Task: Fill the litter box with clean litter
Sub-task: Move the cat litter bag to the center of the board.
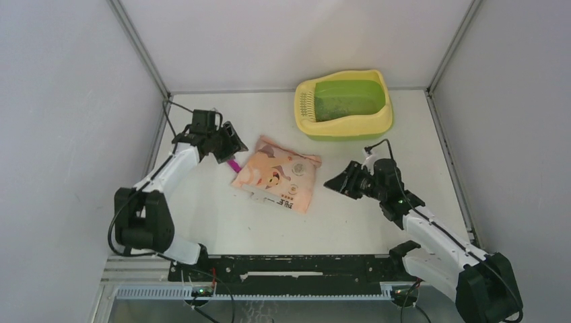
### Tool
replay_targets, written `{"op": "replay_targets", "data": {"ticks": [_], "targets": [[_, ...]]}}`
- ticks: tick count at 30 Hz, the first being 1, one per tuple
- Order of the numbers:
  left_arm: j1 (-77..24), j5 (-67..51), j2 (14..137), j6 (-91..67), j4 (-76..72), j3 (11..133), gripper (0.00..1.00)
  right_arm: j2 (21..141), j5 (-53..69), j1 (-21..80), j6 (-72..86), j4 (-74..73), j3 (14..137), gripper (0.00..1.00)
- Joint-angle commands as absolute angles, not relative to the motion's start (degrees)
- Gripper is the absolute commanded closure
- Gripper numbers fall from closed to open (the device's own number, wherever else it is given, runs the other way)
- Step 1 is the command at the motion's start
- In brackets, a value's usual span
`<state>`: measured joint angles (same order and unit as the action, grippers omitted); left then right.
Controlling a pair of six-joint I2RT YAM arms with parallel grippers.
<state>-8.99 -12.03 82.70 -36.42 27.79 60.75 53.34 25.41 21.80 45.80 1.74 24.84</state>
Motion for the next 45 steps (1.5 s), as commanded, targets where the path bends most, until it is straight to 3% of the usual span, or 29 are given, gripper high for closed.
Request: {"op": "replay_targets", "data": {"ticks": [1, 4, 9, 18, 36, 45], "targets": [[-10.2, -8.6, 90.3, -30.8, 30.5, 71.1, 0.46, 53.6, 20.3, 27.4, 43.7, -7.5, 27.9, 0.47], [-10.7, -5.2, 95.9, -29.5, 30.6, 73.5, 0.65, 54.7, 20.0, 29.1, 45.0, -6.2, 27.9, 0.47], [-10.6, -2.8, 103.2, -28.6, 30.3, 77.1, 0.7, 55.5, 19.7, 31.5, 45.9, -5.1, 27.9, 0.47], [-9.9, -3.6, 108.2, -35.2, 28.4, 72.4, 0.62, 56.0, 20.1, 33.0, 46.3, -3.7, 27.9, 0.47], [-8.4, 1.0, 96.8, -36.6, 26.3, 56.0, 0.6, 56.7, 18.5, 36.5, 46.6, -1.0, 26.8, 0.47], [-12.2, -0.3, 100.7, -34.7, 27.0, 61.0, 0.61, 64.8, 17.0, 33.5, 41.8, -7.8, 37.2, 0.45]]}}
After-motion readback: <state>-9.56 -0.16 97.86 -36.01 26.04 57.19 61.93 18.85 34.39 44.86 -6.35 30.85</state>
